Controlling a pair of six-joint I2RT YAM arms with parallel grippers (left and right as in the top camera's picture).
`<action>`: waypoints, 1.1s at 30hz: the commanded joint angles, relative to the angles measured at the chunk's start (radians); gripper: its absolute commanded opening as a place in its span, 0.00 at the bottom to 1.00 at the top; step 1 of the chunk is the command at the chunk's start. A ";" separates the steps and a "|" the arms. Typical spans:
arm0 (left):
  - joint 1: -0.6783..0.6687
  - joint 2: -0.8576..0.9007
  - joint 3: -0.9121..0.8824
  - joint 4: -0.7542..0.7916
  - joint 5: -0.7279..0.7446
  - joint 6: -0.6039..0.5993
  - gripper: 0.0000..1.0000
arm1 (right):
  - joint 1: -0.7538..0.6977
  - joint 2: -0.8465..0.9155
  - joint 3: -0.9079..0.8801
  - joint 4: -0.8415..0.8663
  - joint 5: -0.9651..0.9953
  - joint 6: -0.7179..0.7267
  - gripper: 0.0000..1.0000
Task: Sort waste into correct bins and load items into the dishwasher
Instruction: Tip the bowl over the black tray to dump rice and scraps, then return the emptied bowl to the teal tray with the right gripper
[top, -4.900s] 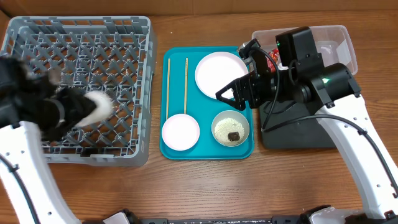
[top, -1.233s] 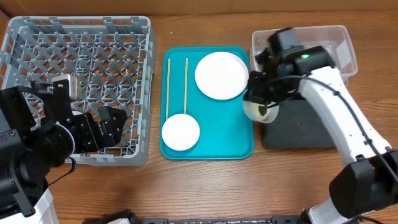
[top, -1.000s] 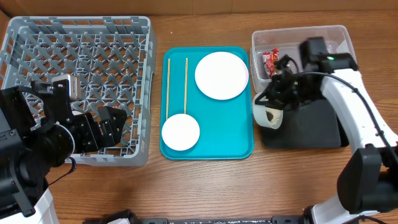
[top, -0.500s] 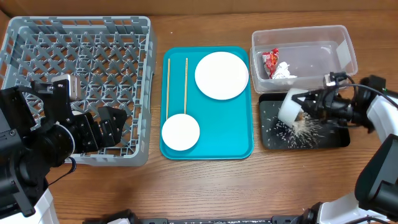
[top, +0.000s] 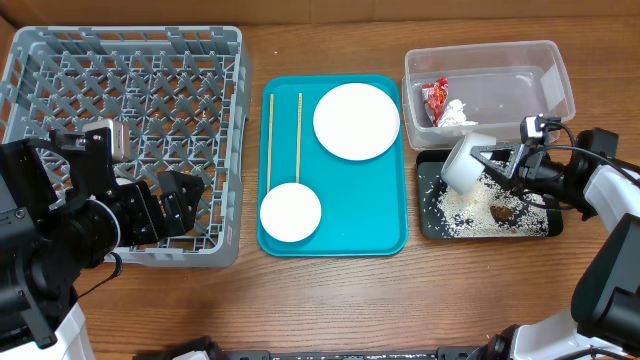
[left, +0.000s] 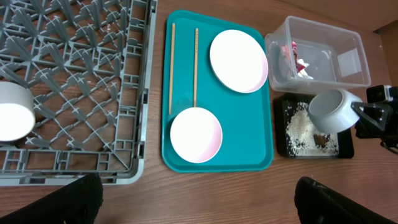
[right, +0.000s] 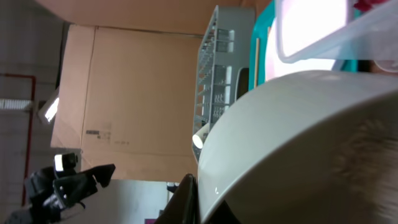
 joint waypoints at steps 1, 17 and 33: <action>-0.004 0.002 0.020 -0.002 0.007 0.023 1.00 | -0.001 -0.003 -0.002 0.001 -0.071 0.018 0.04; -0.004 0.002 0.020 -0.002 0.007 0.023 1.00 | 0.018 -0.015 0.002 -0.009 0.083 0.121 0.04; -0.004 0.002 0.020 -0.002 0.007 0.023 1.00 | 0.027 -0.042 0.012 -0.014 0.306 0.352 0.04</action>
